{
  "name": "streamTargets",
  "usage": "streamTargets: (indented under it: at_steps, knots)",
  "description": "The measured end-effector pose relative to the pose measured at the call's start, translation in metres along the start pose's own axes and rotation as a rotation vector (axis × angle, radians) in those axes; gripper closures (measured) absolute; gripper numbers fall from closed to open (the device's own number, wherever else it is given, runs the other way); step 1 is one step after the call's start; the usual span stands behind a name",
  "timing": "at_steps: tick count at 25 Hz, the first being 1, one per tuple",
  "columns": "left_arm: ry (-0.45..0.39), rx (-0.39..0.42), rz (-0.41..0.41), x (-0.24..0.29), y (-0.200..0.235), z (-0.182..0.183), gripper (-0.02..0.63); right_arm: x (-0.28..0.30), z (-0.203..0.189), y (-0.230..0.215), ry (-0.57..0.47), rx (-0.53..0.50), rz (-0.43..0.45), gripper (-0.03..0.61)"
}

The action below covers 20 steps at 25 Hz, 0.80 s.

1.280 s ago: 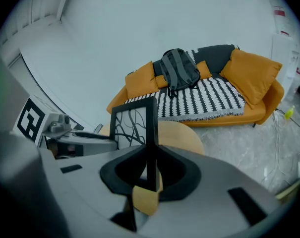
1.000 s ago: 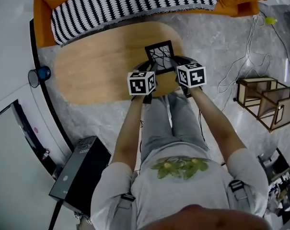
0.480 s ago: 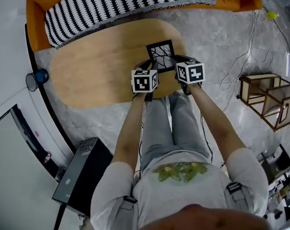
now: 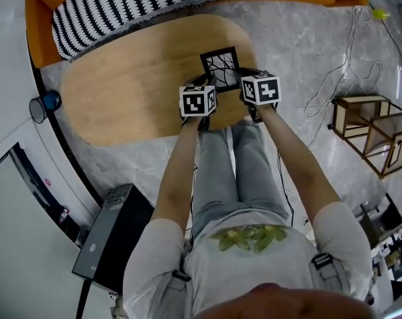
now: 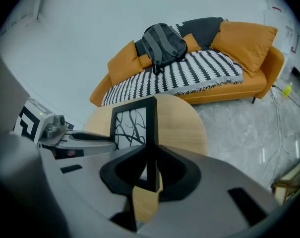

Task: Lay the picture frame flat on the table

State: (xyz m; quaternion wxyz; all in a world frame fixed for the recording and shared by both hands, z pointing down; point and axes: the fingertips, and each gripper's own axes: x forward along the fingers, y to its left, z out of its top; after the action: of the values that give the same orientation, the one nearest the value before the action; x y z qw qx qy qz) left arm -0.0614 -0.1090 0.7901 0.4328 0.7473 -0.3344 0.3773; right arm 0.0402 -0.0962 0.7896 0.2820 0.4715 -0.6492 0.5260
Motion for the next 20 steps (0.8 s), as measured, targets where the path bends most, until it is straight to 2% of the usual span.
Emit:
streamTargets:
  at_steps: [12,20]
  knots:
    - [0.06,-0.009,0.015,0.035,0.013,-0.024,0.502,0.034,-0.022,-0.015,0.055,0.015,0.019,0.502]
    - [0.101,-0.034,0.035,0.056,0.02,-0.036,0.502,0.054,-0.033,-0.031,0.104,0.016,-0.002,0.502]
